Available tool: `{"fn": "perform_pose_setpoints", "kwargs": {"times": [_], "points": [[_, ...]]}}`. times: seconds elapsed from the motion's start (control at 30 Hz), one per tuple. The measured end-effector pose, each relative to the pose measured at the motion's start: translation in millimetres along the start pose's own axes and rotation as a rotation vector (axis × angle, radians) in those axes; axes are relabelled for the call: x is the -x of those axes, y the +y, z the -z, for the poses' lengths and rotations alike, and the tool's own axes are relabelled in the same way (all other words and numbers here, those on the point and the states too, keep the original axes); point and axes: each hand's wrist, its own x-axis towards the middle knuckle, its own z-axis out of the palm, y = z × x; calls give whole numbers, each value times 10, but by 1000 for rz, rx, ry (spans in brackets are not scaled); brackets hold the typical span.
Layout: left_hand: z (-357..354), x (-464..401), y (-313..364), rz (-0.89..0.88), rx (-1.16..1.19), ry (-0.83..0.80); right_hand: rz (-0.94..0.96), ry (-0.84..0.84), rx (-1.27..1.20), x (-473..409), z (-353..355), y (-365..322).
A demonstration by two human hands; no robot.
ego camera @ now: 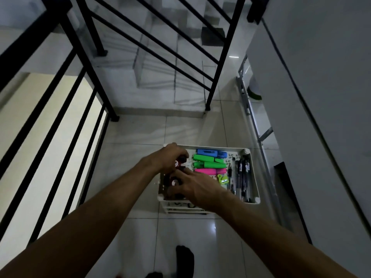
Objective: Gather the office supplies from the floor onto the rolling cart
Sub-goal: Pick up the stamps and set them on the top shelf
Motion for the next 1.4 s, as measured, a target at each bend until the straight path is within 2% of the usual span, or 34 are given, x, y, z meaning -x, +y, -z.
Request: {"fn": "perform_pose_setpoints", "kwargs": {"times": [0.27, 0.4, 0.5, 0.63, 0.73, 0.87, 1.03, 1.13, 1.3, 1.4], "points": [[-12, -78, -88, 35, -46, -68, -42, 81, -173, -4, -188, -60], [14, -31, -113, 50, 23, -47, -116, 169, -210, 77, -159, -113], [33, 8, -134, 44, 79, -21, -255, 244, -308, 163, -217, -159], [68, 134, -191, 61, 180, -52, -573, 333, -593, 226, -324, -136], [60, 285, -252, 74, 199, -89, -668, 250, -744, 227, -375, -55], [-67, 492, -245, 123, 70, -107, -675, 182, -748, 212, -437, 17], [-318, 717, -120, 124, -230, 77, -620, 256, -648, 188, -510, 55], [-489, 773, 11, 91, -356, 100, -582, 268, -598, 192, -527, 72], [-515, 723, 42, 97, -417, 77, -579, 283, -608, 201, -518, 84], [-504, 697, 5, 123, -319, 28, -584, 284, -621, 217, -522, 92]]}}
